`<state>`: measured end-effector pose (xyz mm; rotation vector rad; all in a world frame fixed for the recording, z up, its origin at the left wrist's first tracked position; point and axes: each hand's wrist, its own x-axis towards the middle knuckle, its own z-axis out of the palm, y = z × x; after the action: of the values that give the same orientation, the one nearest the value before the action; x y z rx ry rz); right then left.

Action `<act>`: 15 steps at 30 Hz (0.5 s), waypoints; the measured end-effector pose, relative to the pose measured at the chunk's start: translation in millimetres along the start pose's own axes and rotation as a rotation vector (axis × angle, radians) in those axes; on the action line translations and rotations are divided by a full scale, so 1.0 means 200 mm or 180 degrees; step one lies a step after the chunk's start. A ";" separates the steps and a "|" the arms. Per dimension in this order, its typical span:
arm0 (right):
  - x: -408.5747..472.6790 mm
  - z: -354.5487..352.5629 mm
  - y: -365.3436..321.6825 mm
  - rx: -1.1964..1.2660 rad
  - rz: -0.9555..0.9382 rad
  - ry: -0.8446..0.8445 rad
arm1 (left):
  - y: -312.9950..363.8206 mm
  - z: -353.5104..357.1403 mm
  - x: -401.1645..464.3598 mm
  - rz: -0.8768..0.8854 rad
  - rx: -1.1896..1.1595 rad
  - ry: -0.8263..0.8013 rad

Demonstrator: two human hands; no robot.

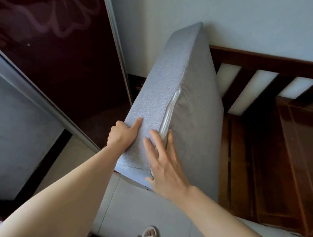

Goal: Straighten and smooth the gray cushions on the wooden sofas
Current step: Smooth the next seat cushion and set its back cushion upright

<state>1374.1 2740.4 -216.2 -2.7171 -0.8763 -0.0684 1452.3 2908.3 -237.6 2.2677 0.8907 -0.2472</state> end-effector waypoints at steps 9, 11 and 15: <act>0.08 0.34 -0.10 0.0368 0.0305 0.0032 | -0.31 0.08 0.20 -0.0398 -0.0756 -0.0287; 0.08 0.38 -0.13 0.0463 0.0840 0.0068 | -0.32 0.09 0.22 -0.0368 -0.0843 -0.0371; 0.06 0.46 -0.13 0.0484 0.1078 0.0047 | -0.34 0.14 0.24 -0.0448 -0.0801 -0.0579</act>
<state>1366.2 2793.1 -295.6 -2.6747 -0.3898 0.0463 1445.7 2951.5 -313.5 1.9213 0.9304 -0.3761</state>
